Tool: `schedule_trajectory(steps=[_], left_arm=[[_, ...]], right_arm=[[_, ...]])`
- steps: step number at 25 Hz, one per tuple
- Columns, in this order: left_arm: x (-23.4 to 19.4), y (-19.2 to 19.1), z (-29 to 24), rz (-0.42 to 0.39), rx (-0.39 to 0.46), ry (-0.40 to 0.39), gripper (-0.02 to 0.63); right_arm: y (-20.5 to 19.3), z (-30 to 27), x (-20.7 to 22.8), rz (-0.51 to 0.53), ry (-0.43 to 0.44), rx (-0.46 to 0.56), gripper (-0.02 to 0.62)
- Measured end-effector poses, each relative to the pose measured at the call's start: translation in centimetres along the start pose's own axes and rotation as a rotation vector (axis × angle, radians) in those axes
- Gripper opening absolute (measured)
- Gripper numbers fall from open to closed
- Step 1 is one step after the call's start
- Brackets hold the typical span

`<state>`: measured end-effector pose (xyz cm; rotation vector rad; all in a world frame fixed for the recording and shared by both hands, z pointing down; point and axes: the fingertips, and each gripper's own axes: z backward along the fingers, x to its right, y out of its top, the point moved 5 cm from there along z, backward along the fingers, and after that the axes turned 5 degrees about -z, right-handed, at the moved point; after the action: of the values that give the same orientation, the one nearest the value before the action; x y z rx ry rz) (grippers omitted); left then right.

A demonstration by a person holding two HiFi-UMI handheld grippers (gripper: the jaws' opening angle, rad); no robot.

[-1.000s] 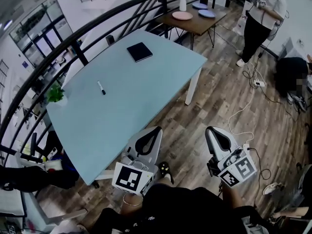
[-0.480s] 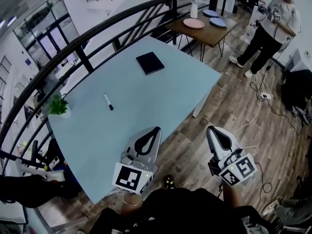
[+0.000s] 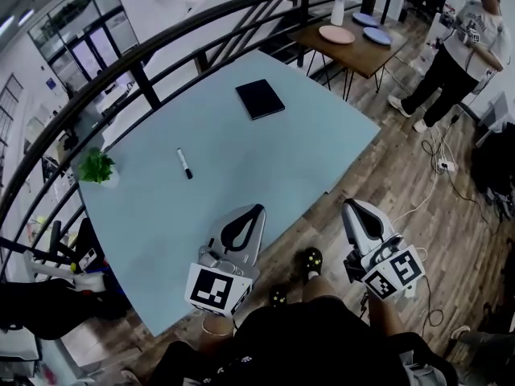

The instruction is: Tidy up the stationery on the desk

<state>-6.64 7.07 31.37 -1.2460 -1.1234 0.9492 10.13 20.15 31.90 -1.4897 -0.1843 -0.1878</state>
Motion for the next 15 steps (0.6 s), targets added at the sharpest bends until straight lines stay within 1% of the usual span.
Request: schedule_trajectory(steps=[3, 7, 10, 15], left_arm=[[-0.7, -0.4, -1.4, -0.003, -0.013, 0.024, -0.002], [-2.6, -0.7, -3.6, -0.004, -0.027, 0.078, 0.002], [-4.4, -0.7, -6.0, 0.006, -0.029, 0.123, 0.002], [-6.4, -0.9, -10.1, -0.014, -0.039, 0.174, 0.005]], right_arm=[[0.1, -1.8, 1.8, 0.001, 0.024, -0.006, 0.005], [0.5, -5.0, 4.6, -0.008, 0.064, -0.001, 0.005], [1.0, -7.9, 7.0, -0.011, 0.104, -0.008, 0.005], [1.1, -12.7, 11.2, -0.016, 0.161, -0.019, 0.005]])
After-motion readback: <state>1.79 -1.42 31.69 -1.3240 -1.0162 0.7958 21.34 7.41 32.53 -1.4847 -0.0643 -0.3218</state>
